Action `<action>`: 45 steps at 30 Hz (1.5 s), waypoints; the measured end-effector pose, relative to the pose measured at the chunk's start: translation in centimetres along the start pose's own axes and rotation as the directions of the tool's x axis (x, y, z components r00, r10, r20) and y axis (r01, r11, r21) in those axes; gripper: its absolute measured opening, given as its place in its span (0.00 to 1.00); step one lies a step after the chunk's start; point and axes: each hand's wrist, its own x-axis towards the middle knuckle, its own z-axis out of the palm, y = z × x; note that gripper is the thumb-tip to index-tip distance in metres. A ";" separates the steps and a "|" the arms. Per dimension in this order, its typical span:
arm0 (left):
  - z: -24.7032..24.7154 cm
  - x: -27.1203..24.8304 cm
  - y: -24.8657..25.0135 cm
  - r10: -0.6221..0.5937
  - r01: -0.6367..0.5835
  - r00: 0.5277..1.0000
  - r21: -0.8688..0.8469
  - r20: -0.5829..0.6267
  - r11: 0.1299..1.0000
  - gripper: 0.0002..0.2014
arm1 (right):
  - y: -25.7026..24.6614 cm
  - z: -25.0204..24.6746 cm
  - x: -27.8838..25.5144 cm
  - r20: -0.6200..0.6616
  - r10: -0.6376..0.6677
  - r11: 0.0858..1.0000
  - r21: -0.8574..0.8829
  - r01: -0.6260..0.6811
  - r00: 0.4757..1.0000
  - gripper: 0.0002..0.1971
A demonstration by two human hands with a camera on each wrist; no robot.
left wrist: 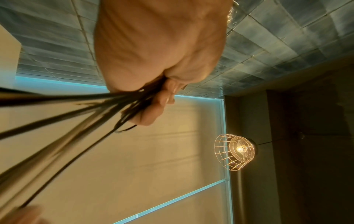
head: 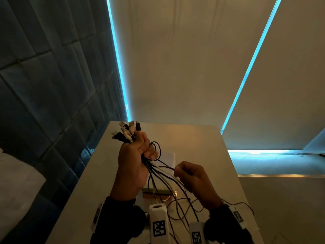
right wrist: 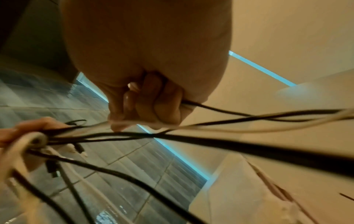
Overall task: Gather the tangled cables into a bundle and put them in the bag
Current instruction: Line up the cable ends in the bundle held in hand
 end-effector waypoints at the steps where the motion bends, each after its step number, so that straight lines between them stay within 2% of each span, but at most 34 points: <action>1: 0.0 0.0 0.0 0.002 -0.002 1.000 0.009 0.009 1.000 0.15 | 0.8 -0.2 0.1 -0.034 0.002 0.999 -0.035 -0.004 0.999 0.12; 7: 0.0 0.1 -0.3 -0.018 0.017 0.999 0.061 0.031 0.998 0.16 | 4.6 -0.7 1.4 -0.130 -0.035 0.972 -0.235 0.004 0.991 0.13; 14: -0.2 -0.2 -0.1 -0.032 0.028 0.999 0.134 0.031 0.991 0.15 | 8.3 -0.2 2.1 -0.131 -0.002 0.939 -0.341 -0.043 0.991 0.14; 17: -0.3 -0.4 0.1 -0.029 0.026 0.999 0.134 0.026 0.991 0.15 | 9.7 -0.1 2.1 -0.123 0.053 0.933 -0.347 -0.093 0.991 0.13; 20: -0.3 -0.5 0.6 -0.028 0.023 0.999 0.122 0.044 0.992 0.16 | 11.1 -0.3 1.9 -0.123 0.110 0.920 -0.363 -0.147 0.986 0.17; 23: -0.2 -0.5 0.9 -0.026 0.017 0.997 0.131 0.070 0.991 0.16 | 12.3 -0.8 1.5 -0.120 0.182 0.857 -0.468 -0.218 0.976 0.19; 25: -0.1 -0.5 0.8 -0.027 0.018 0.998 0.141 0.063 0.990 0.17 | 12.4 -1.2 1.3 -0.164 0.214 0.814 -0.515 -0.269 0.963 0.17; 27: -0.2 -0.3 0.6 -0.033 0.027 0.999 0.149 0.040 0.989 0.16 | 11.2 -1.4 1.6 -0.240 0.198 0.815 -0.499 -0.296 0.950 0.15; 29: -0.3 -0.1 0.4 -0.045 0.043 0.999 0.173 0.008 0.984 0.16 | 8.8 -1.5 2.1 -0.317 0.124 0.880 -0.404 -0.252 0.940 0.12; 31: -0.4 -0.1 0.0 -0.057 0.061 0.998 0.204 -0.023 0.977 0.15 | 5.1 -1.3 2.4 -0.351 0.029 0.956 -0.262 -0.128 0.936 0.10; 34: 0.0 -0.3 -0.8 -0.077 0.087 0.996 0.234 -0.056 0.968 0.14 | -0.9 -0.4 2.1 -0.258 -0.131 0.987 -0.128 0.100 0.957 0.07; 36: 0.3 -0.4 -1.1 -0.072 0.089 0.995 0.249 -0.075 0.964 0.14 | -3.9 0.5 1.6 -0.144 -0.197 0.979 -0.082 0.186 0.970 0.07; 40: 0.3 -0.5 -0.8 -0.047 0.070 0.993 0.231 -0.105 0.970 0.14 | -5.8 1.5 0.5 0.015 -0.235 0.971 -0.032 0.235 0.972 0.07; 45: 0.2 -0.6 -0.3 -0.016 0.022 0.997 0.070 -0.075 0.997 0.14 | -4.3 1.5 0.6 0.065 -0.170 0.984 -0.046 0.173 0.983 0.07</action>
